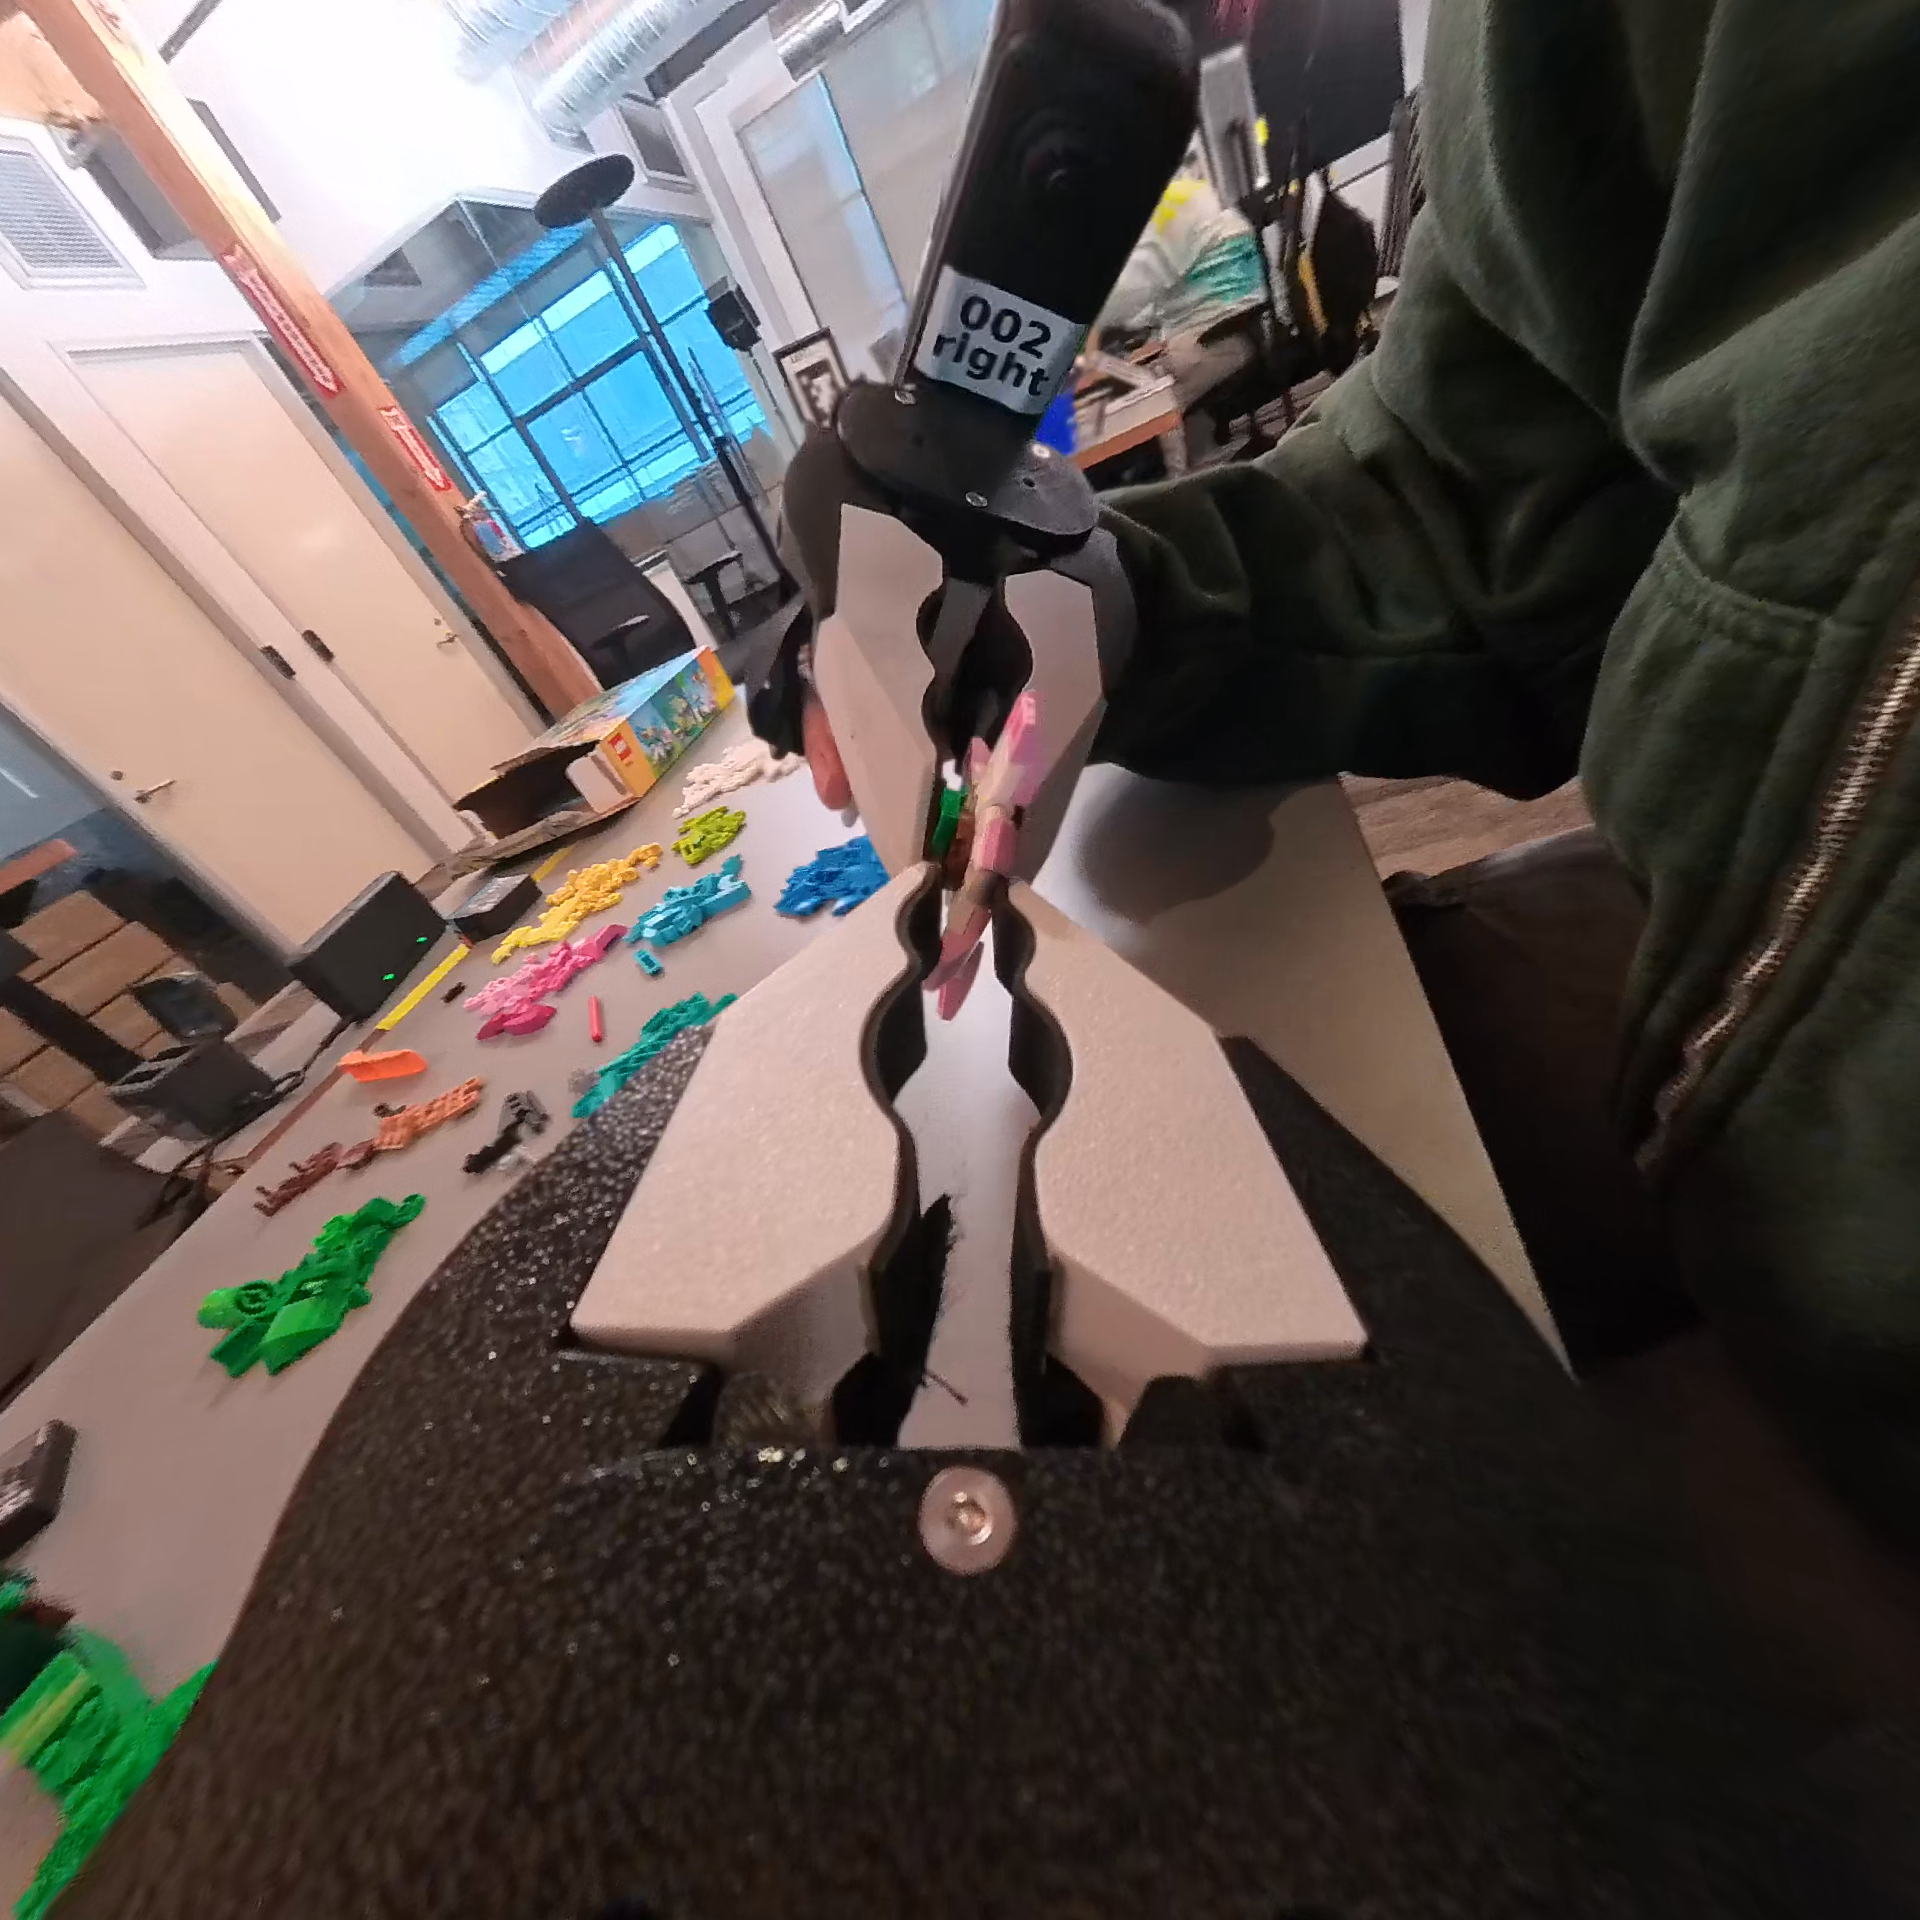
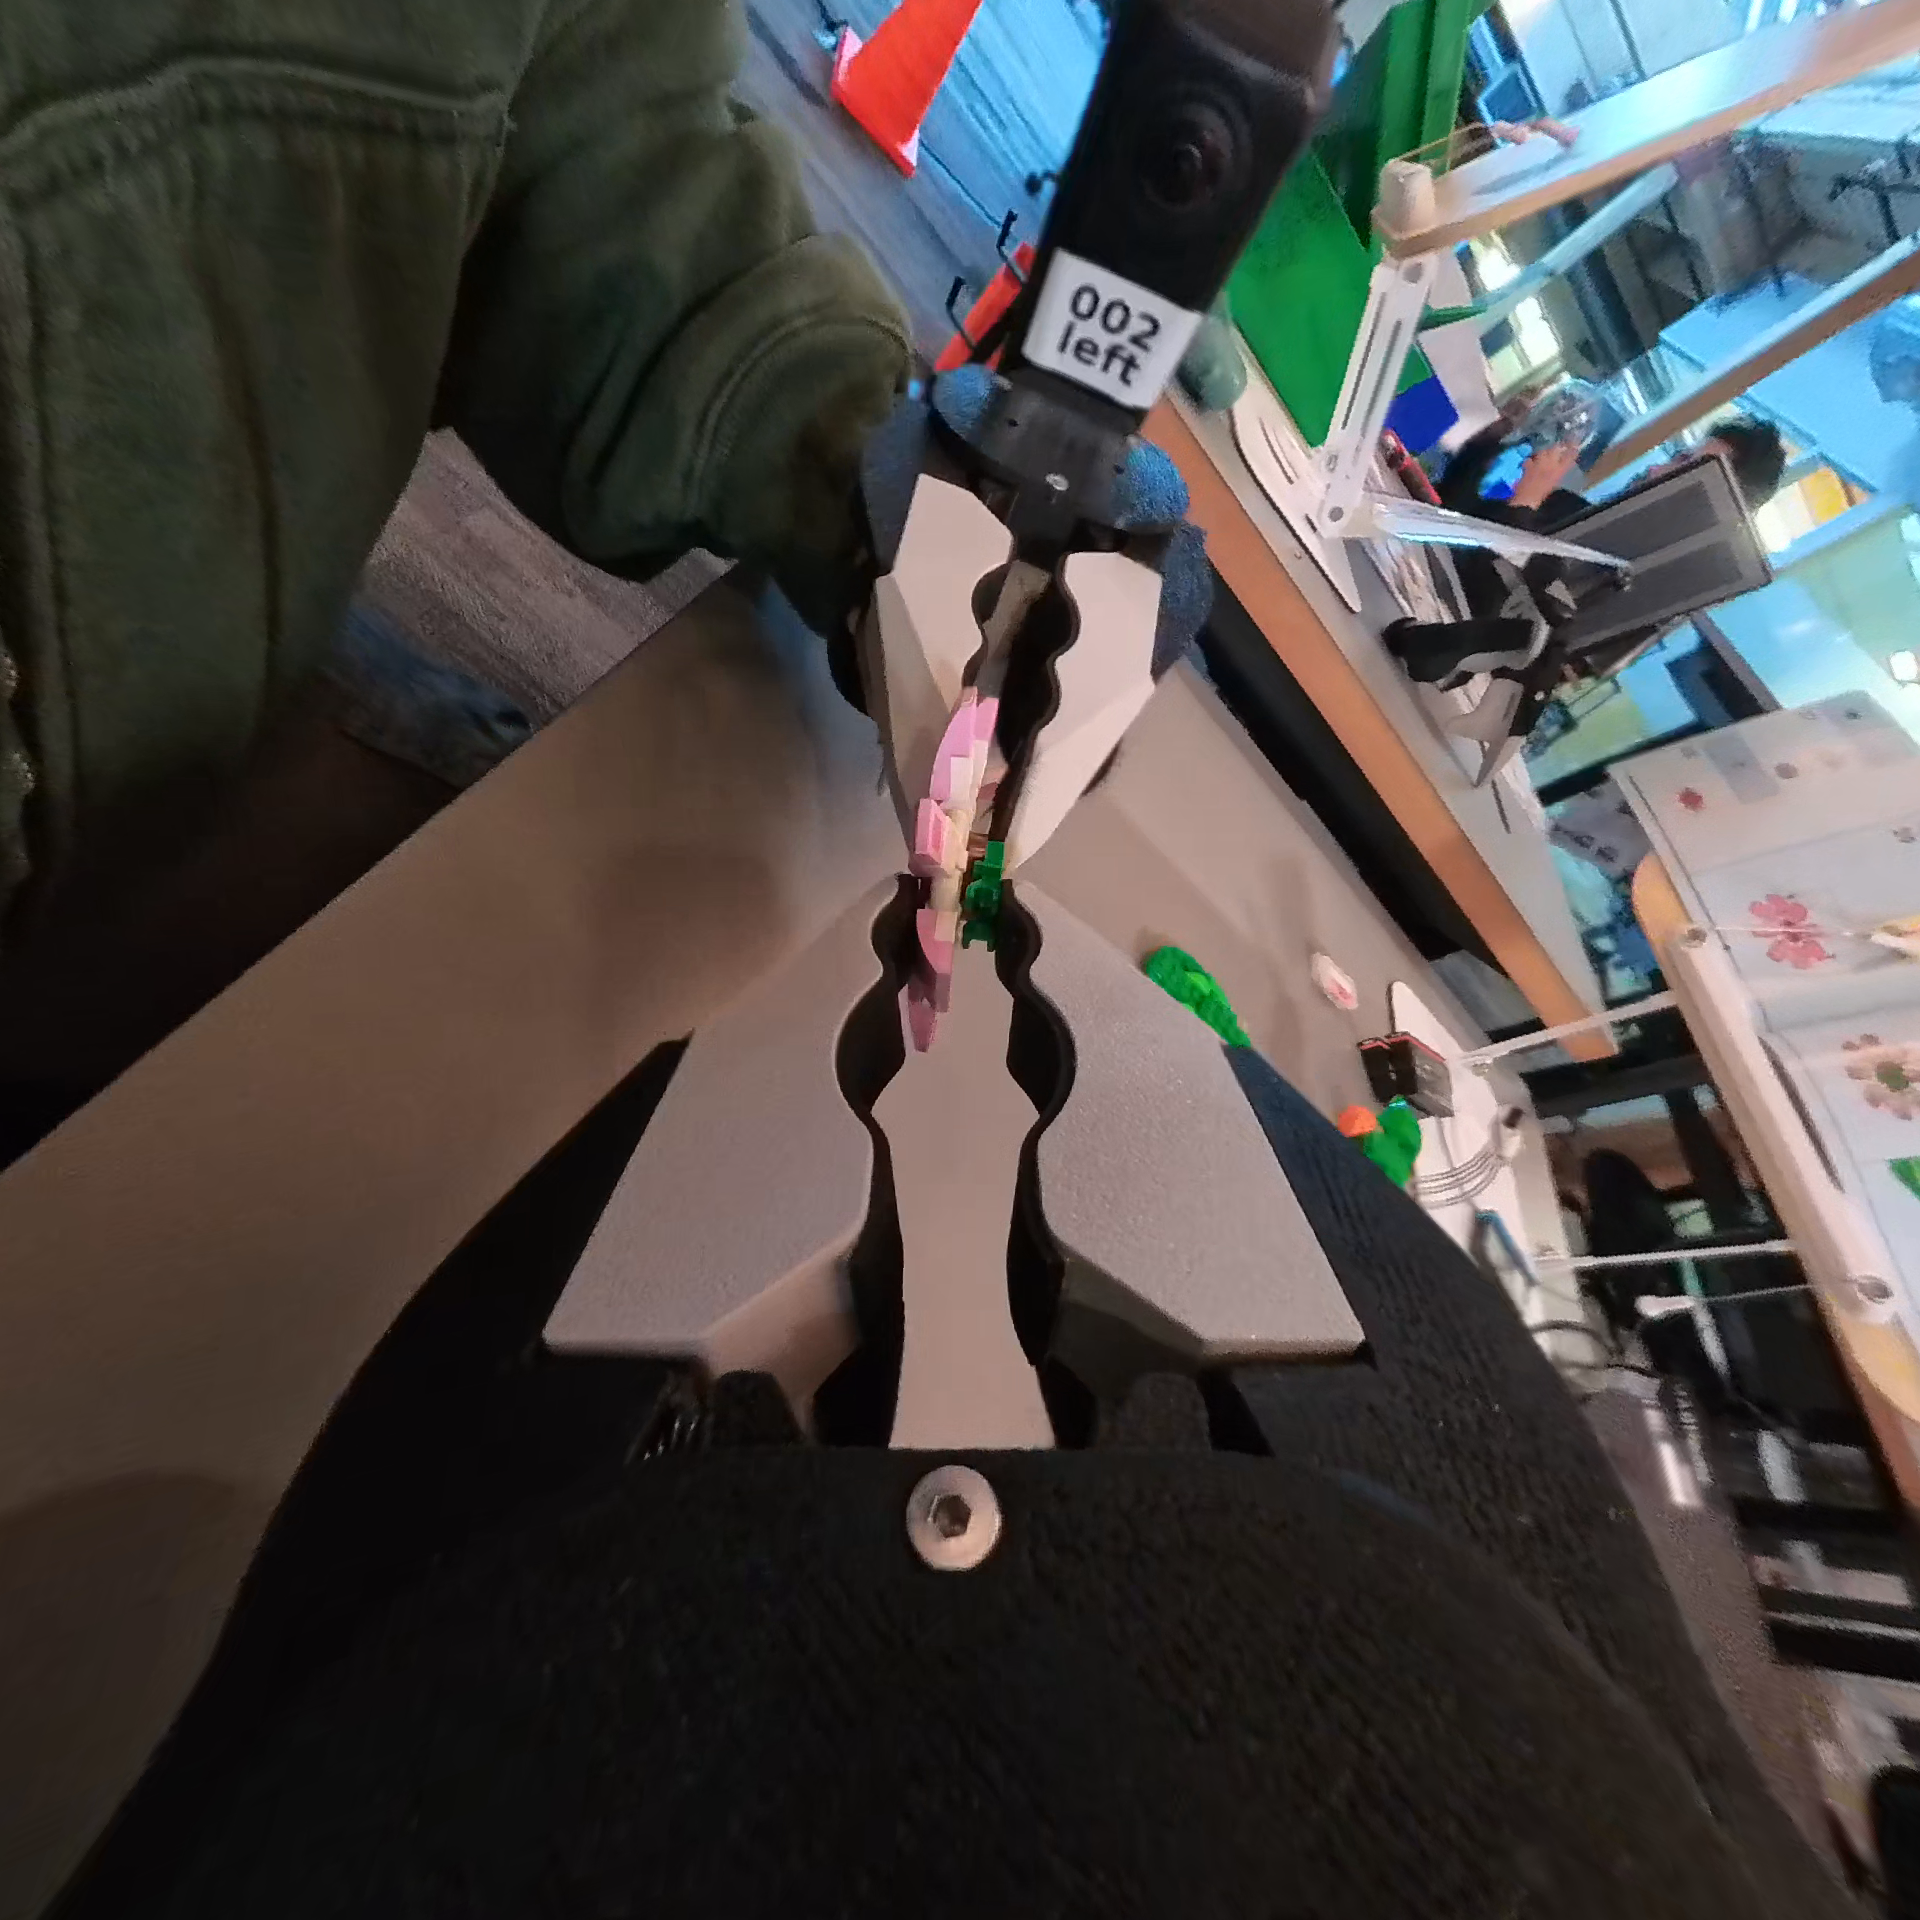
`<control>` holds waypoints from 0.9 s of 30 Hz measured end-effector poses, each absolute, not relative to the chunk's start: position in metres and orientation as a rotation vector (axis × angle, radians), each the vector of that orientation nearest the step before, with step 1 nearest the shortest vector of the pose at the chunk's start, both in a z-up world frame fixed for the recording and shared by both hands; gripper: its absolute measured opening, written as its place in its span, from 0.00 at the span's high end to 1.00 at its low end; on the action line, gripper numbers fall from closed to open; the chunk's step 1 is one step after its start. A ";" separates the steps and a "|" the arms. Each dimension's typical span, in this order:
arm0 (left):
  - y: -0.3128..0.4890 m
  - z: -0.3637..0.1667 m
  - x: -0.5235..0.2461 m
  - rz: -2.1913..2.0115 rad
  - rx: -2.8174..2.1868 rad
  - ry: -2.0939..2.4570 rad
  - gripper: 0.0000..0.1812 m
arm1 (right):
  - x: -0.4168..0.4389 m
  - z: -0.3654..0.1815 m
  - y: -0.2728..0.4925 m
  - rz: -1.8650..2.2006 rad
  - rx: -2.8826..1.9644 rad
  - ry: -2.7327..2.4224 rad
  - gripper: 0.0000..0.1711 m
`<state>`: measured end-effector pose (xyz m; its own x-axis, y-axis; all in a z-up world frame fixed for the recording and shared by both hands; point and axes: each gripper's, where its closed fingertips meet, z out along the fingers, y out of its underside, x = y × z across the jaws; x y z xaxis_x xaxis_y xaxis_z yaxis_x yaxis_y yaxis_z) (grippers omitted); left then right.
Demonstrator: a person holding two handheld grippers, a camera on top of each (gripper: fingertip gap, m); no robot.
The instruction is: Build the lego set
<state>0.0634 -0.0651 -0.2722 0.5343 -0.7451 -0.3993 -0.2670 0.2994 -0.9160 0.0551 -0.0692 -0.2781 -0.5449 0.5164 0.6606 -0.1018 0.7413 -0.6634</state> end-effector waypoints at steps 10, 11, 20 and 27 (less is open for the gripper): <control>-0.058 -0.273 0.060 -0.257 -1.282 0.996 0.96 | 0.052 -0.279 -0.062 0.911 -0.383 -1.973 0.92; -0.059 -0.273 0.061 -0.262 -1.279 1.012 0.96 | 0.053 -0.279 -0.063 0.925 -0.382 -1.978 0.93; -0.061 -0.270 0.062 -0.399 -1.311 0.972 0.97 | 0.053 -0.271 -0.066 0.975 -0.357 -1.908 0.89; -0.061 -0.272 0.061 -0.417 -1.315 0.966 0.97 | 0.054 -0.269 -0.069 0.972 -0.332 -1.912 0.92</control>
